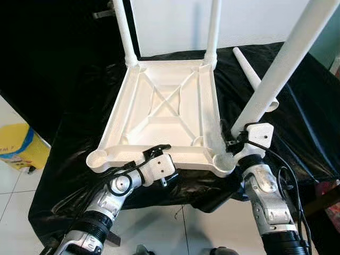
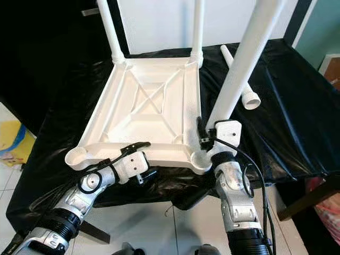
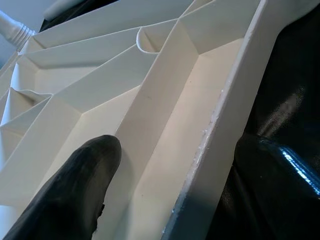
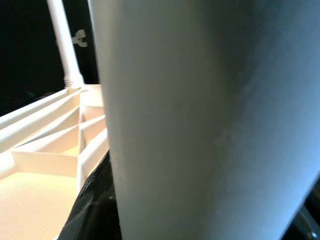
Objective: Building children table
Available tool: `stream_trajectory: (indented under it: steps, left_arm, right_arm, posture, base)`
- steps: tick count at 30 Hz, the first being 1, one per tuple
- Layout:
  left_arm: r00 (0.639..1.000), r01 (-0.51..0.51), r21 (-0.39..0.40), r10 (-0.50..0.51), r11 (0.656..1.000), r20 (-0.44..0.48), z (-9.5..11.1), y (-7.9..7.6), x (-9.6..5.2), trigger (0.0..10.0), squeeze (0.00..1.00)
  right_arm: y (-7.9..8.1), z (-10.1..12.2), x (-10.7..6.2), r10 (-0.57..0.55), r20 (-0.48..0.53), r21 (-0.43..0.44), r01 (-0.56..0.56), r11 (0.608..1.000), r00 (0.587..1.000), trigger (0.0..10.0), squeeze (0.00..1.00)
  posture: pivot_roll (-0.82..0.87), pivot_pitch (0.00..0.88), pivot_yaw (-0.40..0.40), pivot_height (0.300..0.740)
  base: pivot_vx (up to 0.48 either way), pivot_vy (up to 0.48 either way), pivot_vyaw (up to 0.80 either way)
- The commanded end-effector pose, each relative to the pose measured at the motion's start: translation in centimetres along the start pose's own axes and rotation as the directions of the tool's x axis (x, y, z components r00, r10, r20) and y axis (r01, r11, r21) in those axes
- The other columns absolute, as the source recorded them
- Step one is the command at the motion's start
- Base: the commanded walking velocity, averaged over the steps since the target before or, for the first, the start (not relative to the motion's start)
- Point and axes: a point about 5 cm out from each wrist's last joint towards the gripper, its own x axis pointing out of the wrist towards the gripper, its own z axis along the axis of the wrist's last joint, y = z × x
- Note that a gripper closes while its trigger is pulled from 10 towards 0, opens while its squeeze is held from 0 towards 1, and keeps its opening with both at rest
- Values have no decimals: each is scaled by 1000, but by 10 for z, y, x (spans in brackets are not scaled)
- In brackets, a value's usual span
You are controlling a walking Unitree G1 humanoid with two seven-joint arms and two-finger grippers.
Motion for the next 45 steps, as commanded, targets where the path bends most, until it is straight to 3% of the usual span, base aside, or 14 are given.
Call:
stream_trajectory:
  steps: [1,4,6,7,9,10,12,13,15,17,21,29,45]
  left_arm:
    - [938,-345,-21,344,938,-49,-7,23,-4,10000,0]
    - [935,-353,-77,352,932,-37,-3,23,-5,10000,0]
    - [951,-299,-195,309,934,19,3,18,-9,10000,0]
    - [951,-299,-195,309,934,19,3,18,-9,10000,0]
    - [968,-192,-314,232,930,94,11,9,-13,10000,0]
    - [968,-192,-314,232,930,94,11,9,-13,10000,0]
    - [974,-33,-409,122,912,192,23,-2,-19,10000,0]
    - [974,-33,-409,122,912,192,23,-2,-19,10000,0]
    - [962,77,-446,50,892,267,33,-9,-25,10000,0]
    - [962,77,-446,50,892,267,33,-9,-25,10000,0]
    - [939,214,-480,-43,851,342,45,-19,-33,10000,0]
    - [909,329,-482,-134,812,395,60,-25,-46,10000,0]
    - [894,397,-507,-196,765,403,69,-31,-56,10000,0]
  right_arm:
    - [1,3,-1,-1,12,8,1,1000,1000,10000,0]
    - [2,4,-1,-6,16,10,6,1000,1000,10000,0]
    - [2,5,0,-7,22,13,6,1000,1000,10000,0]
    - [2,5,0,-7,22,13,6,1000,1000,10000,0]
    - [2,6,0,-3,27,17,3,1000,1000,10000,0]
    - [2,6,0,-3,27,17,3,1000,1000,10000,0]
    - [4,8,1,7,33,23,-8,1000,999,10000,0]
    - [4,8,1,7,33,23,-8,1000,999,10000,0]
    - [6,10,1,15,37,28,-16,999,999,10000,0]
    - [6,10,1,15,37,28,-16,999,999,10000,0]
    - [9,12,0,39,36,44,-41,998,999,10000,0]
    - [14,10,-10,89,12,45,-89,995,996,10000,0]
    - [17,3,-27,126,-41,53,-124,991,991,10000,0]
  posture:
    - [-120,82,69,740]
    - [-117,87,73,740]
    - [-111,89,73,740]
    - [-111,89,73,740]
    - [-108,90,73,740]
    - [-108,90,73,740]
    - [-99,91,67,740]
    - [-99,91,67,740]
    - [-98,93,65,740]
    - [-98,93,65,740]
    - [-97,94,56,740]
    - [-104,94,52,740]
    - [-100,98,51,740]
  base:
    - [0,0,0]
    - [0,0,0]
    - [0,0,0]
    - [0,0,0]
    - [0,0,0]
    - [0,0,0]
    - [0,0,0]
    - [0,0,0]
    - [0,0,0]
    - [0,0,0]
    - [0,0,0]
    - [0,0,0]
    - [0,0,0]
